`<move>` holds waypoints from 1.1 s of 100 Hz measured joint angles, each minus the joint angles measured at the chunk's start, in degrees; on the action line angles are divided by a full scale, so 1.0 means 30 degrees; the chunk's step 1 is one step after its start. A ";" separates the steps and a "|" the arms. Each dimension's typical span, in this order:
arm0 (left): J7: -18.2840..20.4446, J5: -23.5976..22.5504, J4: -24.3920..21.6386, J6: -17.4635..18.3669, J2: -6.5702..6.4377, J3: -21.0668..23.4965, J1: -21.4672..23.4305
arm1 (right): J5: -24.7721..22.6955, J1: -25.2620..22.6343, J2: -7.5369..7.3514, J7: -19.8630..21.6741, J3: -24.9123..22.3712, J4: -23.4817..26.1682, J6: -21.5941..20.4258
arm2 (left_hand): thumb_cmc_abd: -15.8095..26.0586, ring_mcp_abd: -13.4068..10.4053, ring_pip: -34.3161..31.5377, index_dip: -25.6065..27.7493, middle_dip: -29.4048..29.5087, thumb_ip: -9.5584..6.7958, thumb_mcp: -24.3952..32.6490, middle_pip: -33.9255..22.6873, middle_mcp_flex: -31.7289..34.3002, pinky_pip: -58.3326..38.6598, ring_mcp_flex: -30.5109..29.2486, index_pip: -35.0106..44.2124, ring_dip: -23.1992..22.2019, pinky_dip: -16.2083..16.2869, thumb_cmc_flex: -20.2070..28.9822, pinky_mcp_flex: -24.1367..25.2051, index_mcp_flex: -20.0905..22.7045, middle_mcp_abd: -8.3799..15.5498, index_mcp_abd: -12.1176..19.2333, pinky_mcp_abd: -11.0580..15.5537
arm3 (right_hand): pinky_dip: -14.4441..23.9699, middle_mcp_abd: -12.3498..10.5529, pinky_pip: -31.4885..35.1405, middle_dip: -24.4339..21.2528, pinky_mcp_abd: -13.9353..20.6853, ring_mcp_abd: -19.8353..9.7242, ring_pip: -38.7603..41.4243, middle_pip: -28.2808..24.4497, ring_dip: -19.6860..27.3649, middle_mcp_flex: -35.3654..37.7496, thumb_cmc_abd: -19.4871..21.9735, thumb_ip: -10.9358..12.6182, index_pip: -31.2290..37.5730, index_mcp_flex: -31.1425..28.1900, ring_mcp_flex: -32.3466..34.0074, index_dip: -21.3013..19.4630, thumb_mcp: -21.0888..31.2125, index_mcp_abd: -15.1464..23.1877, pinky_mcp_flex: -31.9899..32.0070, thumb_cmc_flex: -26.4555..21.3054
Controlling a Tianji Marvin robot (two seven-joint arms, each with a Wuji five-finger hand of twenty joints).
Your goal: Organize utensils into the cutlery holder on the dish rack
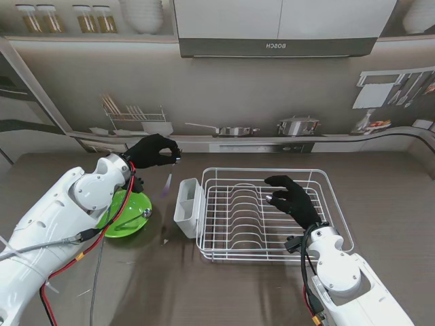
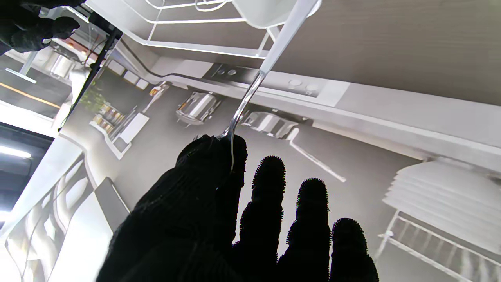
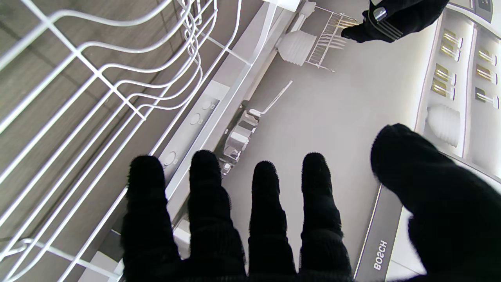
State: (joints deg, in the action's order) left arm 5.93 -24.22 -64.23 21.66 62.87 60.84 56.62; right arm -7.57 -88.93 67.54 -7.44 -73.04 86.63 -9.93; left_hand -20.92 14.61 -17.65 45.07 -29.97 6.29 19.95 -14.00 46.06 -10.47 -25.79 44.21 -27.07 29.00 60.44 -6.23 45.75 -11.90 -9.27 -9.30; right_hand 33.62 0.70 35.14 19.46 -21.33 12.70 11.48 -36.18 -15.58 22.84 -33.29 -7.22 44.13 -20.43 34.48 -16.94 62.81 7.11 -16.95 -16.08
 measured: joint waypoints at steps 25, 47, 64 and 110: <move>-0.0586 0.1575 0.1313 0.0153 0.0686 -0.1467 -0.1254 | 0.0006 0.0000 0.0003 -0.0006 -0.0019 0.0000 0.0000 | 0.0000 0.0000 -0.0001 0.0007 -0.0004 0.0000 -0.0035 0.0044 0.0000 0.0000 -0.0003 0.0001 0.0000 0.0008 0.0016 0.0000 0.0000 0.0000 -0.0017 -0.0002 | 0.0176 0.0006 -0.0042 0.0000 0.0000 0.0000 0.0000 0.0000 0.0000 0.0000 0.0000 0.0000 -0.0001 0.0000 0.0000 0.0000 0.0000 0.0000 0.0000 0.0000; -0.0841 0.2080 0.2382 0.0417 0.1140 -0.2445 -0.2042 | 0.0031 0.0000 0.0011 -0.0022 -0.0064 0.0000 0.0000 | 0.0000 0.0000 -0.0001 0.0009 -0.0008 0.0000 -0.0134 0.0073 0.0000 0.0000 -0.0003 0.0001 0.0000 0.0185 0.0200 0.0000 0.0000 -0.0001 -0.0184 -0.0005 | 0.0180 0.0014 -0.0062 0.0000 0.0000 0.0000 0.0000 0.0000 0.0000 0.0000 0.0000 0.0000 -0.0001 0.0000 0.0000 0.0000 0.0000 0.0000 0.0000 0.0000; -0.1254 0.2380 0.3367 0.0511 0.1468 -0.3089 -0.2503 | 0.0033 0.0009 0.0013 -0.0036 -0.0084 0.0000 -0.0001 | 0.0000 0.0000 -0.0001 0.0011 -0.0008 0.0000 -0.0135 0.0077 0.0000 0.0000 -0.0003 0.0005 0.0000 0.0192 0.0249 0.0000 0.0000 -0.0012 -0.0260 -0.0007 | 0.0189 0.0018 -0.0088 0.0000 0.0000 0.0000 0.0000 0.0000 0.0000 0.0000 0.0000 0.0000 -0.0001 0.0000 0.0000 0.0000 0.0000 0.0000 -0.0001 0.0000; -0.1217 0.2283 0.3920 0.0344 0.1603 -0.3696 -0.2286 | 0.0090 0.0012 0.0015 -0.0018 -0.0101 0.0000 -0.0006 | -0.0009 0.0020 -0.0001 -0.1385 -0.0010 0.0001 -0.0140 0.0294 0.0000 0.0000 -0.0003 -0.0261 0.0000 0.0207 0.0267 0.0000 0.0342 -0.0231 -0.0274 -0.0014 | 0.0211 0.0025 -0.0211 0.0000 0.0000 0.0000 0.0000 0.0000 0.0000 0.0000 0.0000 0.0000 -0.0004 0.0000 0.0000 0.0000 0.0000 -0.0014 -0.0006 0.0000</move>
State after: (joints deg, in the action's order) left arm 2.28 -17.37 -52.47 22.69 67.68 49.75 49.77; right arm -7.30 -88.89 67.58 -7.49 -73.35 86.63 -9.95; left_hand -20.94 14.67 -17.65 40.92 -30.00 6.30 19.53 -13.12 46.06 -10.47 -25.80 43.43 -27.07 29.62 61.24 -6.23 46.78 -12.59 -10.09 -9.34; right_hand 34.25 0.77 34.51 19.46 -21.34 12.70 11.48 -36.18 -15.58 22.84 -33.29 -7.22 44.12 -20.43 34.48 -16.94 62.81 7.07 -16.97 -16.08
